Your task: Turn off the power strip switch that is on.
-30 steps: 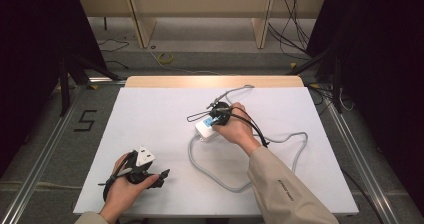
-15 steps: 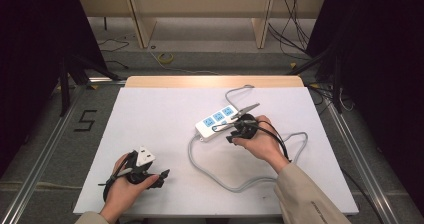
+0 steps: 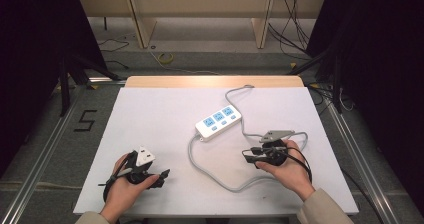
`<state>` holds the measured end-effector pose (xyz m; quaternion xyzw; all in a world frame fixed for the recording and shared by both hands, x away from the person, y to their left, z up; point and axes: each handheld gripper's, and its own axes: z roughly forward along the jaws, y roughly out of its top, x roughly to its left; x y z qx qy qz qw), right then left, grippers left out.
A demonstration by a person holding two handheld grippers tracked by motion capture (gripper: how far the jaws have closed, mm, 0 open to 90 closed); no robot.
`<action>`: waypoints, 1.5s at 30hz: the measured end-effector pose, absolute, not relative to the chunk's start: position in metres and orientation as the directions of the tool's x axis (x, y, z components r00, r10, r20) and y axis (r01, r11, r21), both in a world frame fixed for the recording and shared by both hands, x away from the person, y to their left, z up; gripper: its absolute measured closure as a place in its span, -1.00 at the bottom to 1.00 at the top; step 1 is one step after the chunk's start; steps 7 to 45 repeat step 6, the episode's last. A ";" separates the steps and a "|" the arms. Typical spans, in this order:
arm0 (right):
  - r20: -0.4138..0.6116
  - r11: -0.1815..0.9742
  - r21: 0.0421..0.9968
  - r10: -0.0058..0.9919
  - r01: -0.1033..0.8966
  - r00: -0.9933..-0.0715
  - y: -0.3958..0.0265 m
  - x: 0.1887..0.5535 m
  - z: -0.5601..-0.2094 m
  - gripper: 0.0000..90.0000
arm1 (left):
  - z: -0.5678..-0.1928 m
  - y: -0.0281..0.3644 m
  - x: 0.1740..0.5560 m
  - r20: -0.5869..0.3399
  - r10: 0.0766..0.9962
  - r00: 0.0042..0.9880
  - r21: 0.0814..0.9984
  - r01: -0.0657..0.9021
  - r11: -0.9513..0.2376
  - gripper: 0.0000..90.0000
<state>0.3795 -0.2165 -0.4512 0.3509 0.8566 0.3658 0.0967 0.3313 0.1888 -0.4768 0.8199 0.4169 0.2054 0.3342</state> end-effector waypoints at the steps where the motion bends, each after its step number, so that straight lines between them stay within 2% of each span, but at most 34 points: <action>1: 0.088 0.482 0.703 0.670 0.522 -0.737 -0.220 0.376 -0.453 0.29 | -0.477 0.189 0.331 0.059 0.820 0.570 0.721 0.544 -0.430 -0.63; 6: 0.089 0.450 0.736 0.677 0.506 -0.731 -0.230 0.364 -0.456 0.28 | -0.477 0.188 0.332 0.049 0.821 0.568 0.727 0.544 -0.419 -0.63; 45: 0.089 0.450 0.736 0.677 0.506 -0.731 -0.230 0.364 -0.456 0.28 | -0.477 0.188 0.332 0.049 0.821 0.568 0.727 0.544 -0.419 -0.63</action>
